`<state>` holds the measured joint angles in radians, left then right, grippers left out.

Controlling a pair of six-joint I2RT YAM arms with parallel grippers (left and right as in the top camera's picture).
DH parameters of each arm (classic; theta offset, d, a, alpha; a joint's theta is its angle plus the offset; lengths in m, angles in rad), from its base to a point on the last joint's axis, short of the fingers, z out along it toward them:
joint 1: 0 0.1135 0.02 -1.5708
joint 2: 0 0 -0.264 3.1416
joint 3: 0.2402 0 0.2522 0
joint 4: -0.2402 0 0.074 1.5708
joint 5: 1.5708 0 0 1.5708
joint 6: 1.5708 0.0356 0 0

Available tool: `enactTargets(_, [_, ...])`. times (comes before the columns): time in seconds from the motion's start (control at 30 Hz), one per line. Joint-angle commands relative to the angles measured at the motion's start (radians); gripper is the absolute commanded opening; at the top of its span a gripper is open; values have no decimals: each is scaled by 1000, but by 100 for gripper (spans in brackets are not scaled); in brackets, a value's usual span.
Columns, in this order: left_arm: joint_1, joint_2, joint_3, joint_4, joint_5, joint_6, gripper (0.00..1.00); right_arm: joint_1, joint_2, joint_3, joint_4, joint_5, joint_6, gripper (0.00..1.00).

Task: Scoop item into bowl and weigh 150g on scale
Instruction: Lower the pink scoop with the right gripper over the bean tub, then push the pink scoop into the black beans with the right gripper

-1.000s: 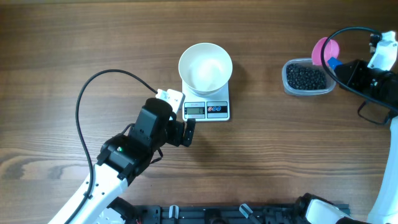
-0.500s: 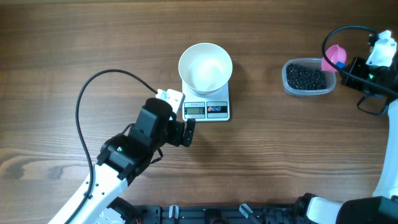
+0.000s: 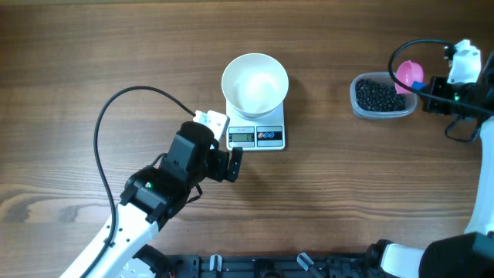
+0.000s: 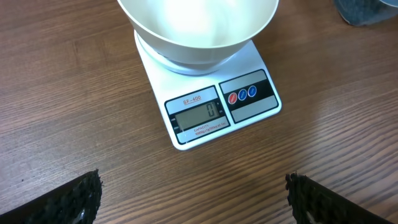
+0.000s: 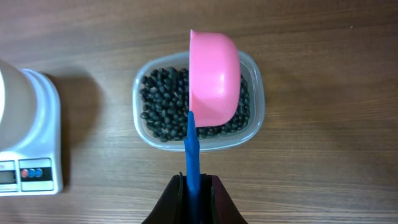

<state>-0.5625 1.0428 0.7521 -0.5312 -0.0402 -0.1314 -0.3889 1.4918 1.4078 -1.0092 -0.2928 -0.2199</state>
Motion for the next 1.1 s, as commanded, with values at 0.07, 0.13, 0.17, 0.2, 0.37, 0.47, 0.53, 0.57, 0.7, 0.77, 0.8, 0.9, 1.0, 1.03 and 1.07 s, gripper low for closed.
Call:
enactTargets(0.07, [5, 1, -2, 0, -13, 19, 100, -1, 44, -8, 1, 101, -55, 4])
enactTargets(0.13, [5, 1, -2, 0, -13, 19, 100, -1, 49, -8, 0, 105, -67, 4])
enactTargets(0.17, [5, 1, -2, 0, -13, 19, 100, -1, 50, -8, 0, 105, -66, 4])
enactTargets(0.2, [5, 1, -2, 0, -13, 19, 100, 1, 51, -8, 0, 105, -66, 4])
enactTargets(0.37, [5, 1, -2, 0, -13, 19, 100, 31, 70, -8, 4, 114, -68, 4])
enactTargets(0.47, [5, 1, -2, 0, -13, 19, 100, 52, 83, -8, 0, 127, -68, 5])
enactTargets(0.53, [5, 1, -2, 0, -13, 19, 100, 66, 90, -8, -3, 149, -67, 5])
enactTargets(0.57, [5, 1, -2, 0, -13, 19, 100, 72, 93, -8, -2, 164, -67, 4])
enactTargets(0.7, [5, 1, -2, 0, -13, 19, 100, 89, 102, -8, -3, 203, -67, 4])
enactTargets(0.77, [5, 1, -2, 0, -13, 19, 100, 89, 111, -8, -3, 203, -67, 4])
enactTargets(0.8, [5, 1, -2, 0, -13, 19, 100, 89, 116, -8, -3, 203, -66, 4])
enactTargets(0.9, [5, 1, -2, 0, -13, 19, 100, 89, 139, -8, -17, 203, -64, 5])
enactTargets(1.0, [5, 1, -2, 0, -13, 19, 100, 89, 153, -8, -24, 195, -64, 4])
enactTargets(1.03, [5, 1, -2, 0, -13, 19, 100, 89, 154, -9, -23, 195, -64, 4])
enactTargets(1.07, [5, 1, -2, 0, -13, 19, 100, 89, 154, -9, -20, 195, -64, 4])
